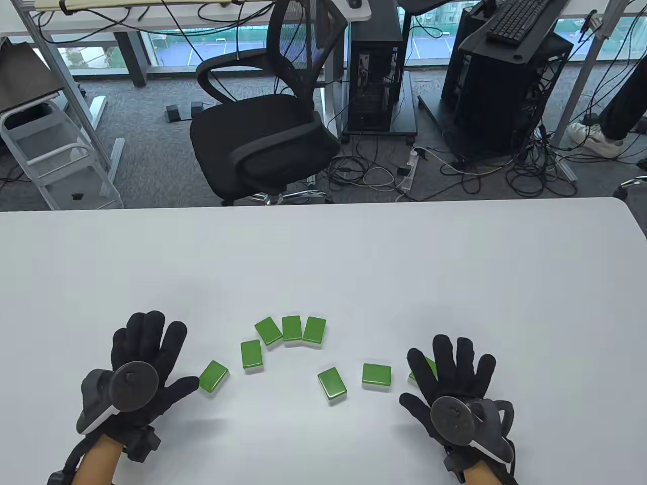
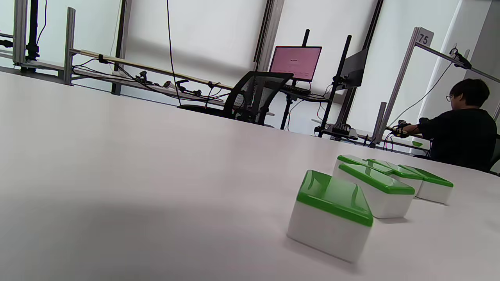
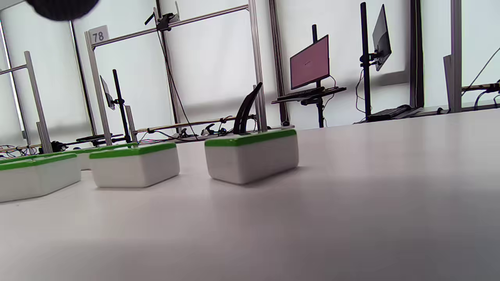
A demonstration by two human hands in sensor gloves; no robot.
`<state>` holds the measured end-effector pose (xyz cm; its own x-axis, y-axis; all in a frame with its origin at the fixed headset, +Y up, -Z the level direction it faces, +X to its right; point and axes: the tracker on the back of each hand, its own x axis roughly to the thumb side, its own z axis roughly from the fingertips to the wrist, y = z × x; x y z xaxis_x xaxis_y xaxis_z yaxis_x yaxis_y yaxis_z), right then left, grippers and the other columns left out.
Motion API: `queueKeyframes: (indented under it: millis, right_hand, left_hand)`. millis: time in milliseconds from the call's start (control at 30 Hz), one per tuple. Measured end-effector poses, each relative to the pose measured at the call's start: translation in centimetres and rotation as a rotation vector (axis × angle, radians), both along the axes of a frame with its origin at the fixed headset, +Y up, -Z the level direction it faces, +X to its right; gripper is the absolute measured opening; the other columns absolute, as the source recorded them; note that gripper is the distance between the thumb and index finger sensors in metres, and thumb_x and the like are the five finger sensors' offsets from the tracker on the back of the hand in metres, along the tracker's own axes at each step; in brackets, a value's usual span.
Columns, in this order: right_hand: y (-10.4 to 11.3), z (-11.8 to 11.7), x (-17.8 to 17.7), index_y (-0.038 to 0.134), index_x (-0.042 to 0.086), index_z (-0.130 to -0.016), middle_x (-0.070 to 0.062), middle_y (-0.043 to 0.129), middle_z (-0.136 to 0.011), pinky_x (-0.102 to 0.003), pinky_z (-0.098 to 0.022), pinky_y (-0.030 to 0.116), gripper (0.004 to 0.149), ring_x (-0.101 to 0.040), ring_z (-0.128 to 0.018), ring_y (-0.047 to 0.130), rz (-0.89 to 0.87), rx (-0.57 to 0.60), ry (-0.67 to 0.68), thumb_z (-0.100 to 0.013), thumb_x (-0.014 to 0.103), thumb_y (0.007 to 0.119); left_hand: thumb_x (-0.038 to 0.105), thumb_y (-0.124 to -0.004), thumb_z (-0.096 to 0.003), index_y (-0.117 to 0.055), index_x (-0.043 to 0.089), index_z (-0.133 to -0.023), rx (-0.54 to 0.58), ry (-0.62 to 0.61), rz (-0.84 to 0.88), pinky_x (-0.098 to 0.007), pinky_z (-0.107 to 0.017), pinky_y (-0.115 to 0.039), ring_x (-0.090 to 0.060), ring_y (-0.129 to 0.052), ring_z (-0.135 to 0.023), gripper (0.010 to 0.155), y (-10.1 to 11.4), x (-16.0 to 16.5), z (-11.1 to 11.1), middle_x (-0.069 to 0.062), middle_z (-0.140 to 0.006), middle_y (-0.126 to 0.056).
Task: Flip mahjong tiles upright in a row
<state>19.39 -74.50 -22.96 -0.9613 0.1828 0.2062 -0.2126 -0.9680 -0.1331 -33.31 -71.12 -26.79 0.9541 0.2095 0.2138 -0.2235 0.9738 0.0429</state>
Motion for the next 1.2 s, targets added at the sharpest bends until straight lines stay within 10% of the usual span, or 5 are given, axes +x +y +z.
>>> queueKeyframes:
  millis: [867,1200]
  right_hand:
    - [0.3,0.3,-0.3,0.002,0.047,-0.099,0.002,-0.015,-0.11,-0.07,-0.064,-0.002,0.077,-0.038,-0.095,-0.018,-0.012,-0.006,0.034,-0.047,0.064,0.056]
    - [0.0,0.4,-0.6,0.002,0.047,-0.099,0.002,-0.015,-0.109,-0.07,-0.065,-0.001,0.077,-0.037,-0.094,-0.018,0.013,-0.015,0.052,-0.047,0.063,0.056]
  left_hand:
    - [0.077,-0.062,-0.0288,-0.006,0.054,-0.099,-0.067,-0.071,-0.13,-0.058,-0.084,-0.005,-0.022,0.01,-0.112,0.093,-1.2,1.7,-0.4,0.016,-0.111,0.012]
    - [0.074,-0.072,-0.0273,-0.009,0.053,-0.099,-0.327,-0.132,-0.292,-0.06,-0.085,-0.02,-0.025,-0.007,-0.117,0.098,-4.3,4.2,-2.9,0.014,-0.114,0.005]
